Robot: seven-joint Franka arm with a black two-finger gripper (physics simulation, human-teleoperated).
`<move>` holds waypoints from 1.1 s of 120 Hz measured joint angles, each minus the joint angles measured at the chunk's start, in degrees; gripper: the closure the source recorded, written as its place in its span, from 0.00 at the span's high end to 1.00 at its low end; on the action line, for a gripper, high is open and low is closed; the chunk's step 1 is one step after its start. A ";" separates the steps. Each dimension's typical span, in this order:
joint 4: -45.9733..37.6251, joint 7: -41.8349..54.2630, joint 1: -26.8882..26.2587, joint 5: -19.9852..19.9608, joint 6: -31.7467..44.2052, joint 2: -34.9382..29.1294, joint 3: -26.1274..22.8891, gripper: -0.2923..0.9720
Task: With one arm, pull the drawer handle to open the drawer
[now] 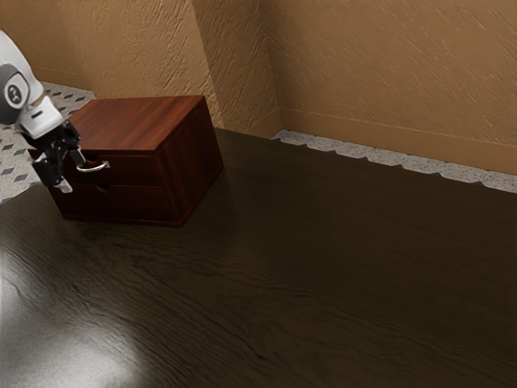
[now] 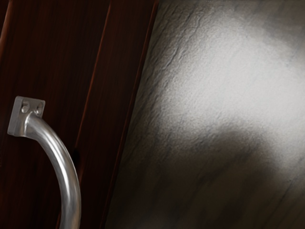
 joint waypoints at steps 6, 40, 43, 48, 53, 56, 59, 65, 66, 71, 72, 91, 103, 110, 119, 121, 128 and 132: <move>-0.05 0.24 0.00 0.02 0.22 0.03 -0.03 0.77; -0.50 1.30 0.00 0.07 0.81 0.45 -0.05 0.73; -0.50 1.37 0.00 0.07 0.84 0.48 -0.06 0.73; -0.51 1.48 0.00 0.07 0.88 0.55 -0.06 0.72; -0.51 1.58 -0.01 0.07 0.93 0.65 -0.06 0.72; -0.51 1.64 -0.01 0.07 0.94 0.69 -0.06 0.71; -0.51 1.70 -0.01 0.07 0.96 0.71 -0.06 0.70; -0.51 1.80 0.00 0.07 0.98 0.74 -0.06 0.68; -0.51 1.82 0.00 0.07 0.99 0.74 -0.06 0.68; -0.51 1.90 0.00 0.07 1.01 0.75 -0.06 0.66; -0.51 1.92 0.00 0.07 1.02 0.75 -0.06 0.66; -0.59 2.17 0.07 0.07 1.06 0.77 -0.06 0.60; -0.60 2.28 0.05 0.07 1.06 0.76 -0.07 0.57; -0.60 2.32 0.02 0.05 1.05 0.76 -0.08 0.54; -0.60 2.33 -0.01 -0.07 0.91 0.72 -0.09 0.51; -0.60 2.33 -0.01 -0.10 0.85 0.70 -0.07 0.51; -0.60 2.33 0.07 -0.20 0.60 0.68 -0.08 0.49; -0.60 2.32 0.21 -0.26 0.44 0.68 -0.13 0.48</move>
